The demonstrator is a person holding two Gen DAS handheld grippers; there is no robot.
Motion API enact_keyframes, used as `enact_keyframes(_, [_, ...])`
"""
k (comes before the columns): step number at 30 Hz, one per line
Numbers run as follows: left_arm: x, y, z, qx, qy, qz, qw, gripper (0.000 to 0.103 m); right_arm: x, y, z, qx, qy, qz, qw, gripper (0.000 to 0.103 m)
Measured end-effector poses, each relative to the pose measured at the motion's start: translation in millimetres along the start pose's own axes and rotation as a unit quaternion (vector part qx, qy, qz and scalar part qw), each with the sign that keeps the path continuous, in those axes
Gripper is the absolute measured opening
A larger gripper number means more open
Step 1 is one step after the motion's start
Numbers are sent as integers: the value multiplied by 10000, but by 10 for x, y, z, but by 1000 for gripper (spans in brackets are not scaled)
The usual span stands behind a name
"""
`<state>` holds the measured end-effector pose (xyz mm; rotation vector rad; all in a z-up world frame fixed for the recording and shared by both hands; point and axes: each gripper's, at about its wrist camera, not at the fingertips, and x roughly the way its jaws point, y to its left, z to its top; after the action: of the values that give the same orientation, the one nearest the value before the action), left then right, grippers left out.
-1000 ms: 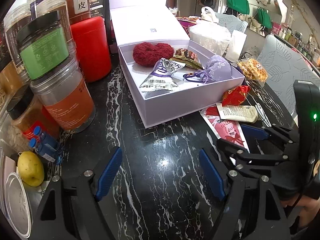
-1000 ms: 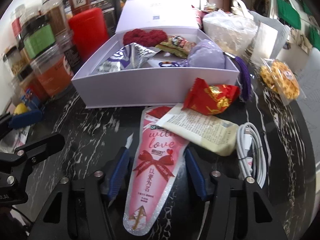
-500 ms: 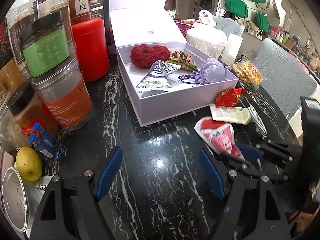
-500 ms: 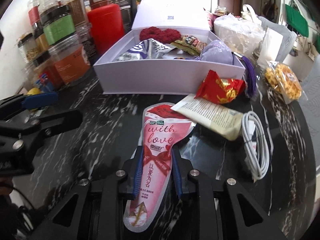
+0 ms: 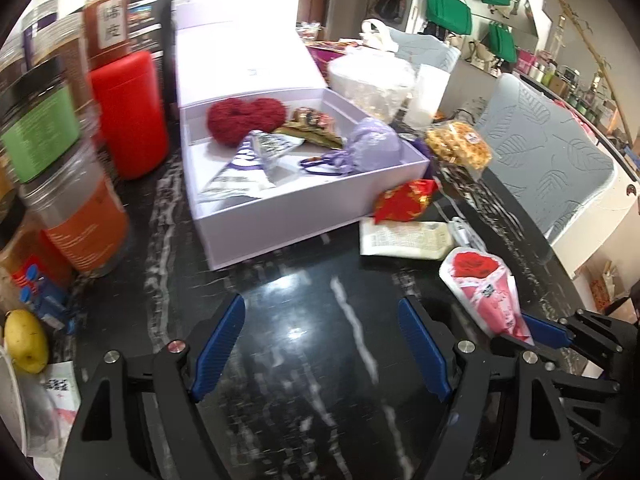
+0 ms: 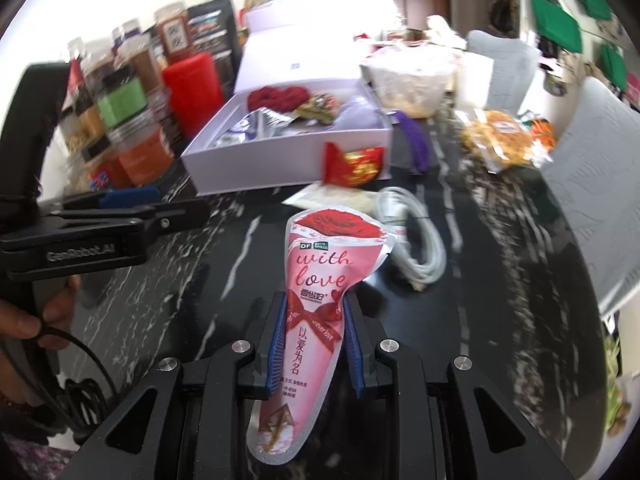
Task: Organize soft objects
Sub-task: 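Grasp the pink 'with love' pouch with the right gripper and lift it, then move the left gripper to the white coiled cable while the right holds the pink pouch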
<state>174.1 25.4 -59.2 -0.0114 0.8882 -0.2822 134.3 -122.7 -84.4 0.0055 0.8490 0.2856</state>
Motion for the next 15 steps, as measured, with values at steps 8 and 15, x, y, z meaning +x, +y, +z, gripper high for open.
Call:
enact_keyframes(8, [195,-386,85,142,78,-344,9993,79,-206,-428,-42,379,-219,-330,9985,26])
enact_keyframes(15, [448,-705,164,39,206,-652,9976,79,-267,-847,-54,663,-290,-578,9957,26])
